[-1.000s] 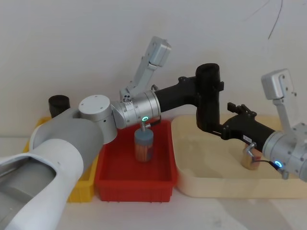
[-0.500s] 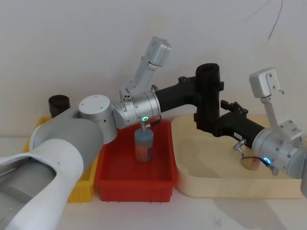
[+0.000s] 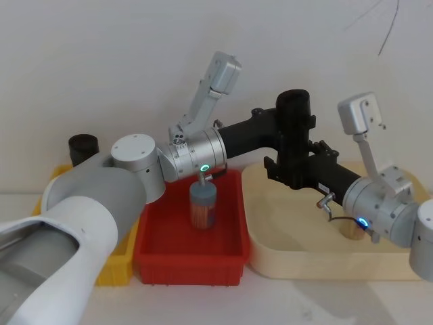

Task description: Pick up the garbage bag with the one hand and transfer it to the other hand.

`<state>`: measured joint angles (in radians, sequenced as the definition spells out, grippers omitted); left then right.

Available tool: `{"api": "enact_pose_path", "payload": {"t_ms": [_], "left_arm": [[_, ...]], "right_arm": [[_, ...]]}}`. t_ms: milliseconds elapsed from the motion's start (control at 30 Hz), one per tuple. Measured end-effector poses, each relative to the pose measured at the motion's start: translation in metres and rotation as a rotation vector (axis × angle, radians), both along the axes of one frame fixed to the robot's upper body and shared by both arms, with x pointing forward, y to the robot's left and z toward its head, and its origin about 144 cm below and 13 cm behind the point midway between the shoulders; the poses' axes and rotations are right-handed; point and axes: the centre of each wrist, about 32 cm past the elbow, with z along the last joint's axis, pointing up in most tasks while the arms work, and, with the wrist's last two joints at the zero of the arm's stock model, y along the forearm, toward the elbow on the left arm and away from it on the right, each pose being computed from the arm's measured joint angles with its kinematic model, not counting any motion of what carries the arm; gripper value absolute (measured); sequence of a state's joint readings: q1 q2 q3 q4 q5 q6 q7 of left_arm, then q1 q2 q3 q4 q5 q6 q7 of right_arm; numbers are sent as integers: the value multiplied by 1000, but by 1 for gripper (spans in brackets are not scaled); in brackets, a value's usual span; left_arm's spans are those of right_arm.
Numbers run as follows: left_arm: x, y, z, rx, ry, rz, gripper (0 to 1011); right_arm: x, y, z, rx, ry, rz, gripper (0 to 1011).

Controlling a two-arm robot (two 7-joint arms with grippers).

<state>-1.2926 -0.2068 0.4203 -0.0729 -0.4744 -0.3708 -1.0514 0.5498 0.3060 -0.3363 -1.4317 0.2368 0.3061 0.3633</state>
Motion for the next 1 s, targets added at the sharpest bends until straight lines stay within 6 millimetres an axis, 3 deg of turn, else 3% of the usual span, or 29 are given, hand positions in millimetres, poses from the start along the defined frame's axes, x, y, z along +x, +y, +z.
{"api": "enact_pose_path", "payload": {"t_ms": [167,500,1000], "left_arm": [[0,0,0,0,0,0,356],[0,0,0,0,0,0,356],[0,0,0,0,0,0,356]], "right_arm": [[1,2,0,0,0,-2,909],[3,4,0,0,-2,-3,622],[4,6,0,0,-2,-2,587]]}}
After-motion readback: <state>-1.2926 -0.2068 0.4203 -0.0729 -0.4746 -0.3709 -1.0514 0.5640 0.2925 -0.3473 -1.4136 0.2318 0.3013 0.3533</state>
